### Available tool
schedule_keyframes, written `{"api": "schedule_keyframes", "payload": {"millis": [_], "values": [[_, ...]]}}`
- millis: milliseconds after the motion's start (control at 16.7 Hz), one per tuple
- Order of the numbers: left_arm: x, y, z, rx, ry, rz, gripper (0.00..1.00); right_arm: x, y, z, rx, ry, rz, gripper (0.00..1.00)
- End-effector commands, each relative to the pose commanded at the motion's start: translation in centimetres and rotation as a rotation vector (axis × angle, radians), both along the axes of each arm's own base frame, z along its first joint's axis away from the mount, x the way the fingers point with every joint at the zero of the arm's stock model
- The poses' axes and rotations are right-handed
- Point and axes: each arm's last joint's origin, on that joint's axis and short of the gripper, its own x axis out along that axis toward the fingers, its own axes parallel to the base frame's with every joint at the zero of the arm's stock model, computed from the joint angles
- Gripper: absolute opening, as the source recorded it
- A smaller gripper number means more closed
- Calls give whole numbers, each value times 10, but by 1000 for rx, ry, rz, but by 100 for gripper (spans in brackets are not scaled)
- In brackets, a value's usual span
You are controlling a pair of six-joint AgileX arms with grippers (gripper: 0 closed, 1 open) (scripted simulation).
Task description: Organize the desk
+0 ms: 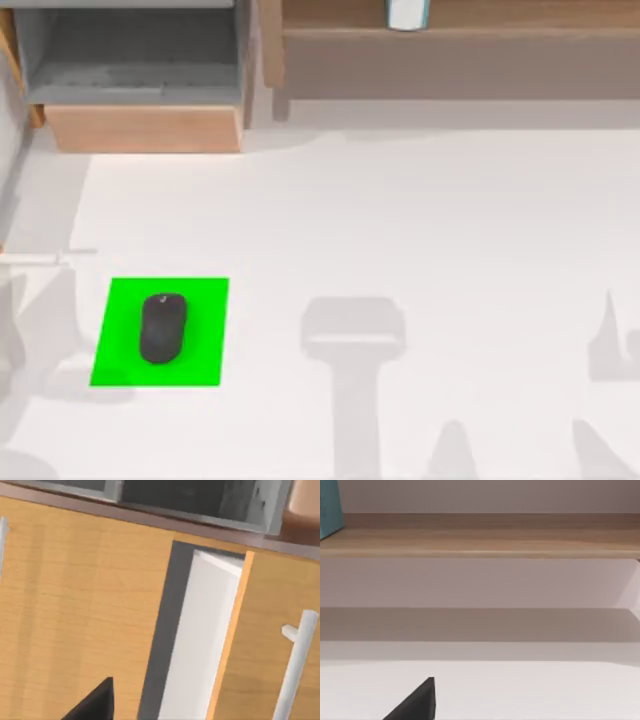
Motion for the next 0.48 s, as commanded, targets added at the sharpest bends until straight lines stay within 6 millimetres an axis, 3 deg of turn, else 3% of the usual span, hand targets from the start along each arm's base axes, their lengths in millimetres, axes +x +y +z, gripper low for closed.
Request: {"api": "schedule_keyframes", "payload": {"millis": [240, 480], "values": [[-10, 39, -7, 195, -81, 170, 100, 0, 0, 0, 0, 0, 0, 100], [-10, 43, -7, 209, -86, 184, 100, 0, 0, 0, 0, 0, 0, 100]]}}
